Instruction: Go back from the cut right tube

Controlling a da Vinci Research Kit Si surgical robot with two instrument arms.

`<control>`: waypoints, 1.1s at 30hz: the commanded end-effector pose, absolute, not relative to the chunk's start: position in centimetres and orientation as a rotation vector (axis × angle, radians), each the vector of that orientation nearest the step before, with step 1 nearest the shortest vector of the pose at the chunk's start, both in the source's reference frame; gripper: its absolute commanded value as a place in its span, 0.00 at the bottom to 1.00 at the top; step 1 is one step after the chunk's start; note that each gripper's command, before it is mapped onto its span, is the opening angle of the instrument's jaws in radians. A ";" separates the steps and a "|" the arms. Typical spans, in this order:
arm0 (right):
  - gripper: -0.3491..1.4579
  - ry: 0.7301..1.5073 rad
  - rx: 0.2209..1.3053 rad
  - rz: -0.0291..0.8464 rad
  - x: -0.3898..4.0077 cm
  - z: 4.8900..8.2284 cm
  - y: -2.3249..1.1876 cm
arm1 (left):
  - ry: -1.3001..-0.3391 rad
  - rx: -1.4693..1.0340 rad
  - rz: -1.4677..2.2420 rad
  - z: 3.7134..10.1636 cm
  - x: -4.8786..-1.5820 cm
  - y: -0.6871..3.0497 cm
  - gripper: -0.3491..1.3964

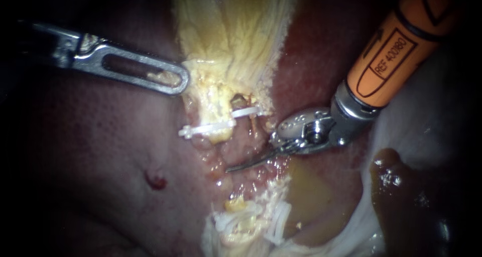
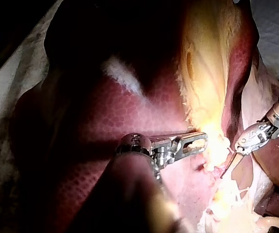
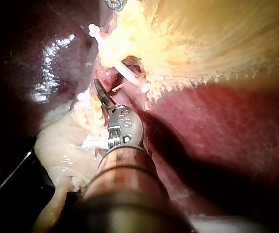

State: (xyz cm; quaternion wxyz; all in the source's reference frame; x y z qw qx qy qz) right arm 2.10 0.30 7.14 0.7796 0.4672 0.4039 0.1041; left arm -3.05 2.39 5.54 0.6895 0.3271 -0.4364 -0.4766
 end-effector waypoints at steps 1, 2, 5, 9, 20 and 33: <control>0.00 0.877 1.006 0.228 2.10 7.14 0.30 | -0.976 0.732 -1.066 5.54 -3.05 2.39 0.00; 0.00 0.883 1.008 0.228 2.10 7.14 0.29 | -0.976 0.732 -1.066 5.54 -3.05 2.39 0.00; 0.00 0.920 1.008 0.244 2.09 7.13 0.28 | -0.976 0.733 -1.066 5.54 -3.05 2.39 0.00; 0.54 0.949 1.009 0.256 2.11 7.12 0.27 | -0.976 0.733 -1.066 5.54 -3.05 2.39 0.00; 0.99 0.998 0.904 0.370 2.17 7.10 0.26 | -0.976 0.733 -1.066 5.55 -3.05 2.39 0.00; 0.99 0.902 0.448 0.254 1.53 6.63 0.30 | -0.976 0.730 -1.067 5.56 -3.03 2.39 0.00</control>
